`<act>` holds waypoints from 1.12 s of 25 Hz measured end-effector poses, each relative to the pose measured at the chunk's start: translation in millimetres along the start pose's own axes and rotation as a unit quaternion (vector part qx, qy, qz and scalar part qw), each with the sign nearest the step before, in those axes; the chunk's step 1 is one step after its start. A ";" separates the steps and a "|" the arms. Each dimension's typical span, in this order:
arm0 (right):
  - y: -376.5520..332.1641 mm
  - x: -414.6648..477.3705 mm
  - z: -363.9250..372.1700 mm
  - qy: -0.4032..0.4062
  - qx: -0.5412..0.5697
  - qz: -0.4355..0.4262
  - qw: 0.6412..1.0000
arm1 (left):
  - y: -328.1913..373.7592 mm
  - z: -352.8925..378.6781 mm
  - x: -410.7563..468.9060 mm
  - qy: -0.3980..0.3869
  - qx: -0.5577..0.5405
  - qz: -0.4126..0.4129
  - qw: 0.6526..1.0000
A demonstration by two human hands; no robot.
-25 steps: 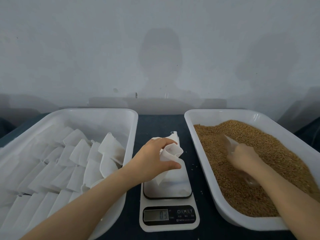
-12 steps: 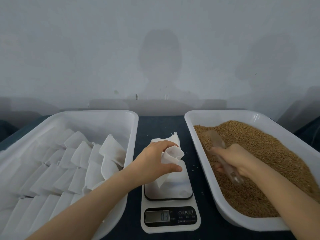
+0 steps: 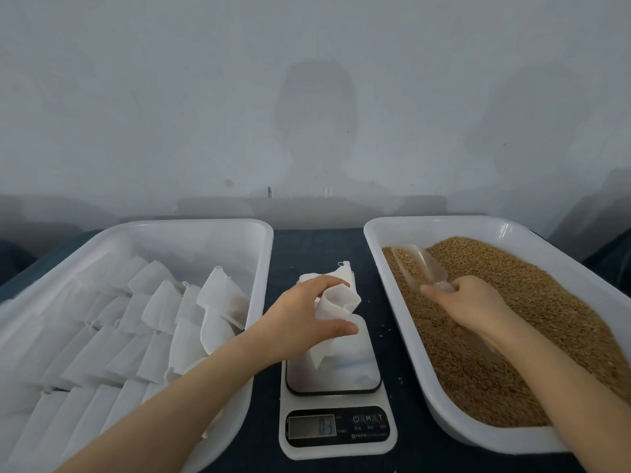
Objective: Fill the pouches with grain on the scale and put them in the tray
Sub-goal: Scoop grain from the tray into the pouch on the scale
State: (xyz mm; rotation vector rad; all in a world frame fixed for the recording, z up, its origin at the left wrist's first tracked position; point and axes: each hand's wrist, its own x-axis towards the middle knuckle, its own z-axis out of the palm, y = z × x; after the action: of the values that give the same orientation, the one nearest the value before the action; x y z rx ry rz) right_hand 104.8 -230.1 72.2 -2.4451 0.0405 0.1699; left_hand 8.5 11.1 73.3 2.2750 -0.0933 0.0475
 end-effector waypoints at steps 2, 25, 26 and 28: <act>1.1 -0.5 -2.7 0.017 -0.009 -0.024 1.000 | -0.6 -0.6 0.7 -0.001 -0.007 -0.001 1.000; -38.2 -83.4 -72.5 -0.089 -0.172 -0.243 0.950 | -6.1 3.6 7.3 -0.048 0.077 -0.008 0.996; -38.4 -82.8 -72.9 -0.092 -0.183 -0.244 0.948 | -6.1 3.3 7.3 -0.051 0.080 -0.006 0.995; -38.0 -81.0 -73.5 -0.098 -0.198 -0.243 0.944 | -6.4 3.4 7.2 -0.054 0.089 -0.014 0.994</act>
State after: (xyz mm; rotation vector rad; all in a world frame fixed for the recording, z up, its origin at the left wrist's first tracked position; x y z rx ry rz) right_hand 35.6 -248.9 163.1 -2.7302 -0.7464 0.2139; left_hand 16.2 12.3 66.7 2.4564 -0.1185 -0.0862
